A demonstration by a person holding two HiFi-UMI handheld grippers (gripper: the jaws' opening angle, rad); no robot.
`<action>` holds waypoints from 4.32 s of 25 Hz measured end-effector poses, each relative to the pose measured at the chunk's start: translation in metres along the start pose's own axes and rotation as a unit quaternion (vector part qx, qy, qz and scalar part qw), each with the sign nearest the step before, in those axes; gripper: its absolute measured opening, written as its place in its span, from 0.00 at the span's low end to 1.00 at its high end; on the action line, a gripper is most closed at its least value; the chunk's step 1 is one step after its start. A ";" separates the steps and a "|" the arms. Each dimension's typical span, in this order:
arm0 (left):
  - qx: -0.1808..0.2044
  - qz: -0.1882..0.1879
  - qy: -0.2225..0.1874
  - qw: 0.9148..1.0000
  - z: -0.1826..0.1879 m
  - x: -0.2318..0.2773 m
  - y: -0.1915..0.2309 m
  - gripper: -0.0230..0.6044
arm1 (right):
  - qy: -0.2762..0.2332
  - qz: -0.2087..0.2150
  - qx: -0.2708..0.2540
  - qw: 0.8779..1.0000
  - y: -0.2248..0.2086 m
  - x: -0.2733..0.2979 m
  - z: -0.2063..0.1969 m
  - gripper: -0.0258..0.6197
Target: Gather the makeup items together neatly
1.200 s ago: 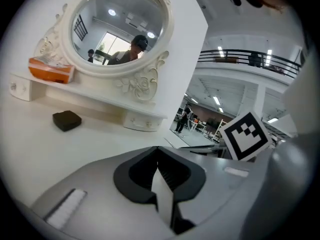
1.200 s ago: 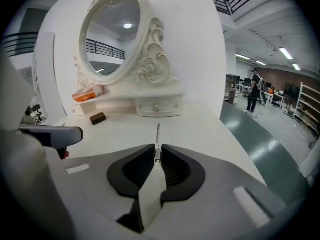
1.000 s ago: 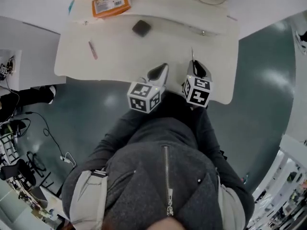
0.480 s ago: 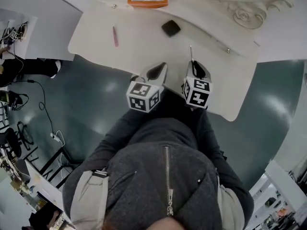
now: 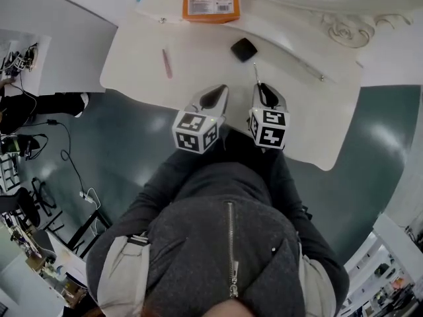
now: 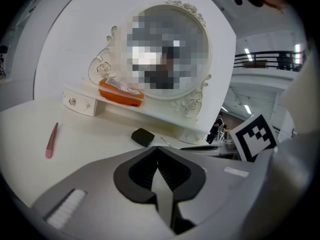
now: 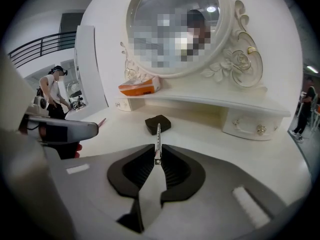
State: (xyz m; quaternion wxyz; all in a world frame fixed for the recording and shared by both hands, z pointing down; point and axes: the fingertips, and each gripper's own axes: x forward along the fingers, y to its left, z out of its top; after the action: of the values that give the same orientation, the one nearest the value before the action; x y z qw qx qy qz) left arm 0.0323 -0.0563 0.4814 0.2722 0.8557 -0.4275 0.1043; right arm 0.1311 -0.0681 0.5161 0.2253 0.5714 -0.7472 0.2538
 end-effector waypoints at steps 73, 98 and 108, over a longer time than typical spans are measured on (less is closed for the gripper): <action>-0.012 -0.023 0.036 0.999 0.035 0.020 0.078 0.05 | 0.175 0.328 -0.371 0.851 0.041 0.066 -0.011 0.12; -0.016 -0.014 0.026 0.999 0.039 0.016 0.083 0.05 | 0.165 0.301 -0.380 0.859 0.034 0.071 -0.006 0.25; -0.014 -0.021 0.030 0.999 0.036 0.016 0.080 0.05 | 0.175 0.276 -0.346 0.879 0.007 0.058 -0.013 0.27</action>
State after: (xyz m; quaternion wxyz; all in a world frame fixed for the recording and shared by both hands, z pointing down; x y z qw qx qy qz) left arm -0.0228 -0.1259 0.4876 0.2989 0.8572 -0.4023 0.1184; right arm 0.1107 -0.1014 0.5621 0.4565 0.1734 -0.8635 0.1264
